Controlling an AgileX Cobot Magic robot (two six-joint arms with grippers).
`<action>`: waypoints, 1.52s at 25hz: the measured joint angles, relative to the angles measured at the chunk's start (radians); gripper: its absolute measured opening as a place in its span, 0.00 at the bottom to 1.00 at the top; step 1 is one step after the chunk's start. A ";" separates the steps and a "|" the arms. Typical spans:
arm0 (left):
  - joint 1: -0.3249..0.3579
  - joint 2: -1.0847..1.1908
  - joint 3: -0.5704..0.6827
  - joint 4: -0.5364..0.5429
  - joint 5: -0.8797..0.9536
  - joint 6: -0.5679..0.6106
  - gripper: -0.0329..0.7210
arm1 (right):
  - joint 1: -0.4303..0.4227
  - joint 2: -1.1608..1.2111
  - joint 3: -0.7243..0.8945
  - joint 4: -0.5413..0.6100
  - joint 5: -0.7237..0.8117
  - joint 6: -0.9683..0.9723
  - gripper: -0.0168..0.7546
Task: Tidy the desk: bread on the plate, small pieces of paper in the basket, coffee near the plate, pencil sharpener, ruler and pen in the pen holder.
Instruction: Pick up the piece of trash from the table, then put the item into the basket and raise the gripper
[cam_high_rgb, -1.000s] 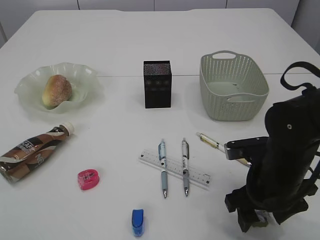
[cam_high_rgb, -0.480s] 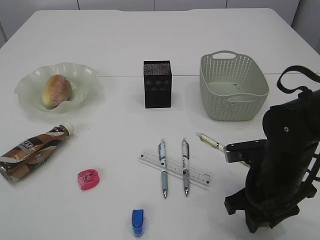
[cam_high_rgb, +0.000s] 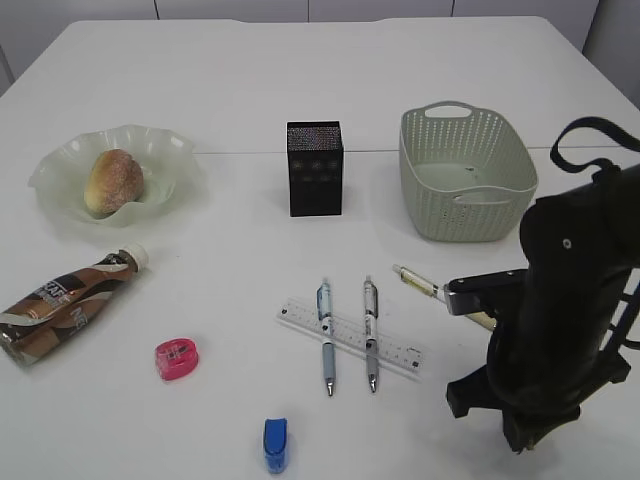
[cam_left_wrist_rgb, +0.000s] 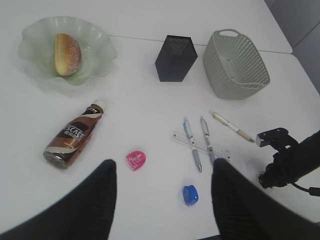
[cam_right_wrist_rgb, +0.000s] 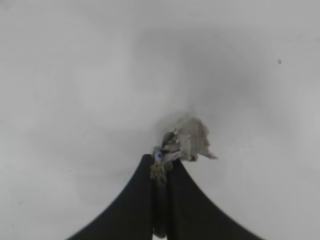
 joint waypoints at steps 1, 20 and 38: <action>0.000 0.000 0.000 0.000 0.000 0.000 0.63 | 0.000 0.000 -0.016 0.000 0.022 -0.002 0.03; 0.000 0.000 0.000 0.000 0.000 0.000 0.61 | 0.001 -0.146 -0.613 -0.279 0.223 0.052 0.03; 0.000 0.000 0.000 -0.033 0.000 0.000 0.59 | -0.166 0.273 -0.986 -0.421 0.174 0.228 0.02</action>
